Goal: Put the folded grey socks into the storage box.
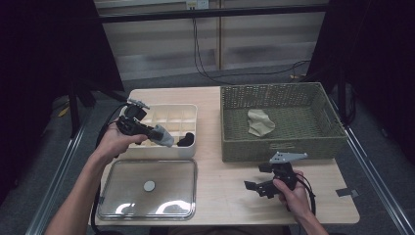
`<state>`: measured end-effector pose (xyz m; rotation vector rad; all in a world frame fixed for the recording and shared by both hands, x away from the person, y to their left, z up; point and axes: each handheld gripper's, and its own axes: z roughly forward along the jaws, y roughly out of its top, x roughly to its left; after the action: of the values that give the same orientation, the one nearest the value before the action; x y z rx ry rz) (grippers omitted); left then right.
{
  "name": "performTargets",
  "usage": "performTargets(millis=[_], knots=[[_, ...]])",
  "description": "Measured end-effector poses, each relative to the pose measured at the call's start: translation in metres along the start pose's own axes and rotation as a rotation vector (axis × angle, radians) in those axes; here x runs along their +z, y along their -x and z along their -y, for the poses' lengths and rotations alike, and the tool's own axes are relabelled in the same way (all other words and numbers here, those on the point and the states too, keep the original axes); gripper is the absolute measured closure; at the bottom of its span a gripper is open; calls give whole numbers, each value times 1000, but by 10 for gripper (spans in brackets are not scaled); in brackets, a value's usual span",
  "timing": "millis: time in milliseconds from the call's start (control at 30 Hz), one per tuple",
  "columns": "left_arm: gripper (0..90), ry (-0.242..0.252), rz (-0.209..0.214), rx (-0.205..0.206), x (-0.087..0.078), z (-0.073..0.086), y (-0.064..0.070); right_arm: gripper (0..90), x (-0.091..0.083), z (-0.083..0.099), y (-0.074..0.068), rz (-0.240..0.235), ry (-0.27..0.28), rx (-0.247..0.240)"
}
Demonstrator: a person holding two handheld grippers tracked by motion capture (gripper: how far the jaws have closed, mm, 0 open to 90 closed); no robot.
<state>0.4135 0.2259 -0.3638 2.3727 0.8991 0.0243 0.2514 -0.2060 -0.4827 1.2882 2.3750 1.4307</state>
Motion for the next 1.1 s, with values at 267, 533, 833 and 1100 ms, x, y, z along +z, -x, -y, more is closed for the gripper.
performTargets(millis=[267, 533, 833, 1100], knots=[[631, -52, -22, -15, 15, -6, -11, 63, 0, 0, 0, 5, -6, -1], [632, -93, -48, -11, 32, -9, -15, 61, 1, 0, -1, 7, -11, 6], [634, -140, -69, 30, 47, -15, -11, 58, 4, 1, 0, 7, -30, 2], [634, -174, -72, 31, 60, -19, -8, 57, 3, 1, 0, 6, -31, 6]])
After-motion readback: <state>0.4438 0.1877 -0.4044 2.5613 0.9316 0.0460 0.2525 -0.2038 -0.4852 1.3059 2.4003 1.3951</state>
